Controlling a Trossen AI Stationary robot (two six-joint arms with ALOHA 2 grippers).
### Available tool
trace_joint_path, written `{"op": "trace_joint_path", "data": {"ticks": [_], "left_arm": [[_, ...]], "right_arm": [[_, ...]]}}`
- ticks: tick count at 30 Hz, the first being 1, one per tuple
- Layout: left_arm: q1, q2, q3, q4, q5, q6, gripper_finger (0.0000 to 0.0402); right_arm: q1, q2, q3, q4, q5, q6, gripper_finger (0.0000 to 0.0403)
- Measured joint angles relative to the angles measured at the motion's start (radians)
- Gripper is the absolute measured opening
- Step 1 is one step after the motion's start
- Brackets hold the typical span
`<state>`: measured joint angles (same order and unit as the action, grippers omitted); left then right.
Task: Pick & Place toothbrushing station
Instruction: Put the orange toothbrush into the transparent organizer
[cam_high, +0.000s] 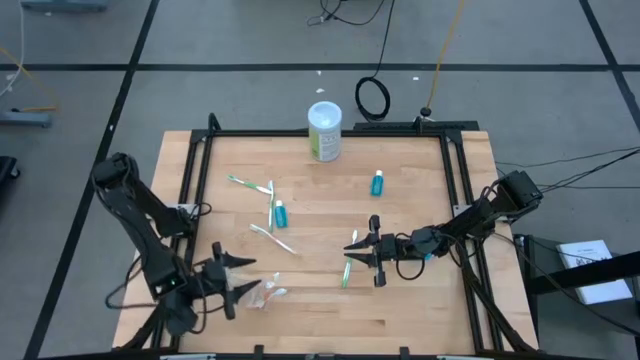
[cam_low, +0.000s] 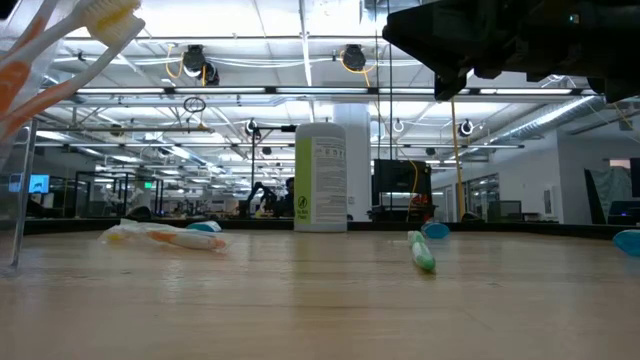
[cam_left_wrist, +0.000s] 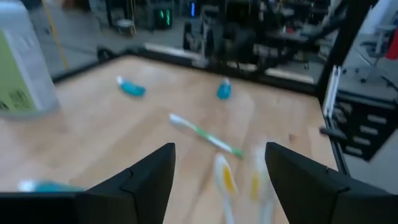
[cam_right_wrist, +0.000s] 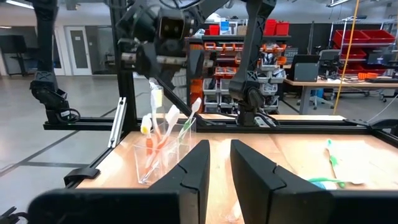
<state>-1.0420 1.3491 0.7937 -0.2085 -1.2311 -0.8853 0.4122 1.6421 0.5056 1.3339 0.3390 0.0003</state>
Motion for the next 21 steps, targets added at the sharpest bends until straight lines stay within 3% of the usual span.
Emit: {"op": "trace_joint_path", "data": {"ticks": [7,11,17,21], "left_arm": [[0.008,-0.129,0.000,0.000,-0.153,0.145,0.0257],[0.055,-0.175,0.000,-0.001,-0.157,0.234,0.0257],[0.184,-0.195,0.000,-0.006,-0.045,0.309,0.0257],[0.267,-0.195,0.000,-0.006,0.064,0.308,0.0257]], "right_arm": [[-0.006,0.006,0.024,-0.005,0.003,0.031,0.0055],[-0.006,0.059,0.123,-0.126,0.001,0.034,0.0055],[-0.035,0.230,0.406,-0.454,0.027,0.098,0.0058],[-0.091,0.352,0.592,-0.750,0.026,0.120,0.0084]]}}
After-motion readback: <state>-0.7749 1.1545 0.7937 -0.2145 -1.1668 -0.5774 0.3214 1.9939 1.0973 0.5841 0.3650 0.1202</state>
